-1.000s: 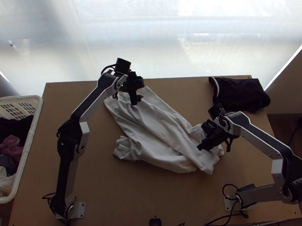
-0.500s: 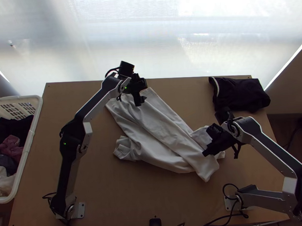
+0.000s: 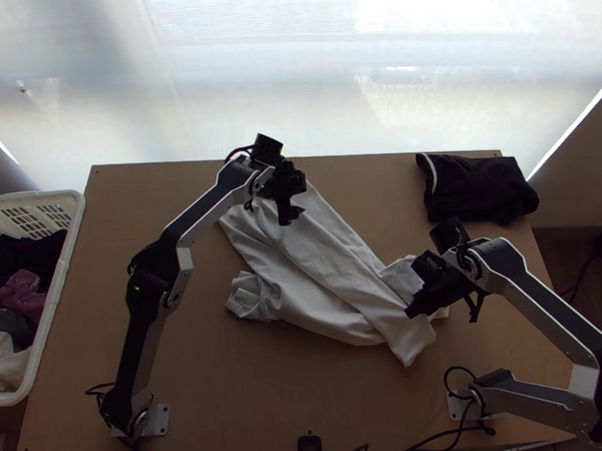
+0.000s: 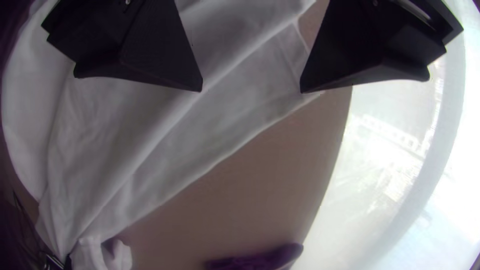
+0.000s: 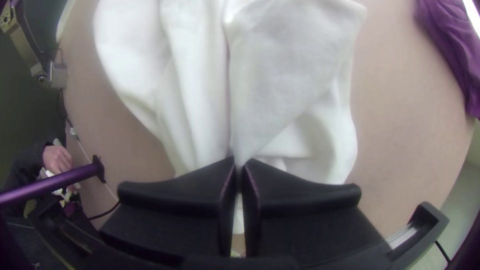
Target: Fold the t-shirt
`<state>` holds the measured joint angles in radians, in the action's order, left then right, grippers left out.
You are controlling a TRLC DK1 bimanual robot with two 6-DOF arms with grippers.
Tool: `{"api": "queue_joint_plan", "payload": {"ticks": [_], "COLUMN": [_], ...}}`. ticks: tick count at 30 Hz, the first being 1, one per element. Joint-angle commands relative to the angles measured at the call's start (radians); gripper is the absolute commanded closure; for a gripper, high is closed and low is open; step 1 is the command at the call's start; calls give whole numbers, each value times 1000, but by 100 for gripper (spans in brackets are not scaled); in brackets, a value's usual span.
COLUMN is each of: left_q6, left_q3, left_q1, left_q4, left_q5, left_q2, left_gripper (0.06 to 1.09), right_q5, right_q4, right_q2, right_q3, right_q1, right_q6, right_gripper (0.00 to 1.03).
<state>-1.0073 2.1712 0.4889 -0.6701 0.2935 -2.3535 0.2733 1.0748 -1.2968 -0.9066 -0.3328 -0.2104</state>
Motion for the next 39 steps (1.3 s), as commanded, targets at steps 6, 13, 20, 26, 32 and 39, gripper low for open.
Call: {"api": "queue_joint_plan", "payload": {"ticks": [6,13,20,26,32,39], "left_q6": [-103,-113,-90,-54,-7,26], "left_q3": [-123,-223,-263,-283,-396,-564], "left_q1": [-75,-99,-98,-107,-121,-125], "left_q4": [-103,-105,-92,-92,-95,-103], "left_q5": [15,-13,-4,-2,-1,3], "left_q2": [42,40,60,72,148,293], "left_gripper": [14,47,69,69,69,69], "right_q5": [9,10,15,15,15,15], "right_q4": [-3,-1,-1,-1,1,1], "right_q2": [-1,-1,1,-4,1,-4], "right_q3": [-8,-15,-12,-15,-15,-18], "right_q1": [-11,-11,-17,-25,-23,-28], "right_q6": [-3,-3,-3,-3,-3,-9], "right_gripper": [100,100,100,100,100,100]}}
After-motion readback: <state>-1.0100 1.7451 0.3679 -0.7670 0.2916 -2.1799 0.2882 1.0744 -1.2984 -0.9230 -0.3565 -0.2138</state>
